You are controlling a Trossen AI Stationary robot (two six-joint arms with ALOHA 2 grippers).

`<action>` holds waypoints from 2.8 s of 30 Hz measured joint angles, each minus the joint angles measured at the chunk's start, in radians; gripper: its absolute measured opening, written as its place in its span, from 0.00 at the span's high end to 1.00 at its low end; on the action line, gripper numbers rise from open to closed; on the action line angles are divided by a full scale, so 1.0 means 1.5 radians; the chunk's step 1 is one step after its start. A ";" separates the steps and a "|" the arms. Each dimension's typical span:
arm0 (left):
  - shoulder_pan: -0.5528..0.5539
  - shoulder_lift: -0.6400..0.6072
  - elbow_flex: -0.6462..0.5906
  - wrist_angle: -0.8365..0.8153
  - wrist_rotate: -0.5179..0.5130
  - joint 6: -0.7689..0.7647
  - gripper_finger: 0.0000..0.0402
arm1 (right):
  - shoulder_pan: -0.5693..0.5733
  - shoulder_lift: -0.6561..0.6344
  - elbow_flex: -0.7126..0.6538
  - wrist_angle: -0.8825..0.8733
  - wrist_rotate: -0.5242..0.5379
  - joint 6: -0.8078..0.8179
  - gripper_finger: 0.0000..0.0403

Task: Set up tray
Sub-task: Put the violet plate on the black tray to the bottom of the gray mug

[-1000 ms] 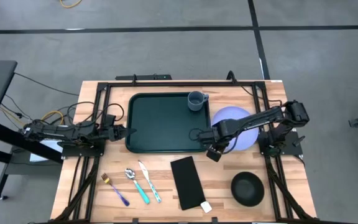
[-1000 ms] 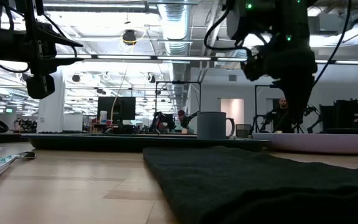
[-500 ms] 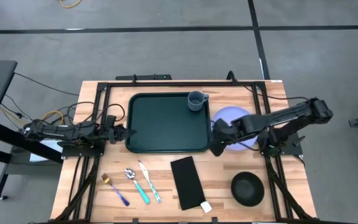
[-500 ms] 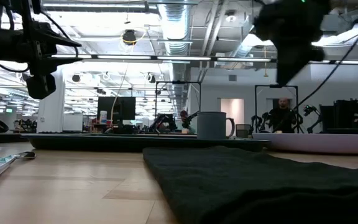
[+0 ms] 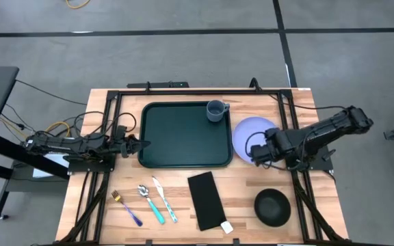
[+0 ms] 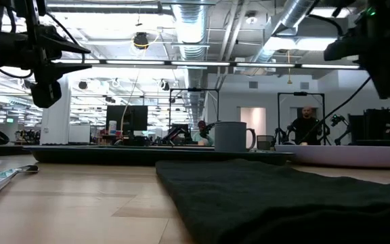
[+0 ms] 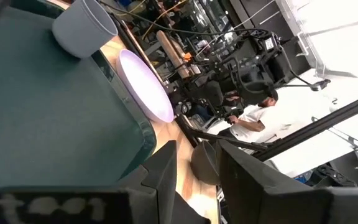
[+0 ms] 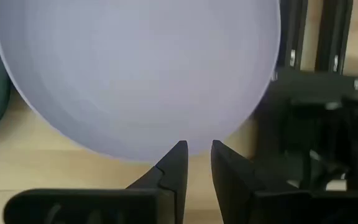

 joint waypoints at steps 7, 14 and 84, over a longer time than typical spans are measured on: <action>0.000 0.000 0.001 -0.012 0.003 0.022 0.75 | 0.053 0.000 0.000 0.002 0.001 0.120 0.84; 0.000 0.000 0.002 -0.012 0.004 0.045 0.75 | 0.010 0.012 0.000 0.202 -0.002 -0.097 0.84; 0.000 0.000 0.002 -0.014 0.011 0.027 0.75 | -0.183 0.296 0.047 0.325 -0.132 -0.734 0.98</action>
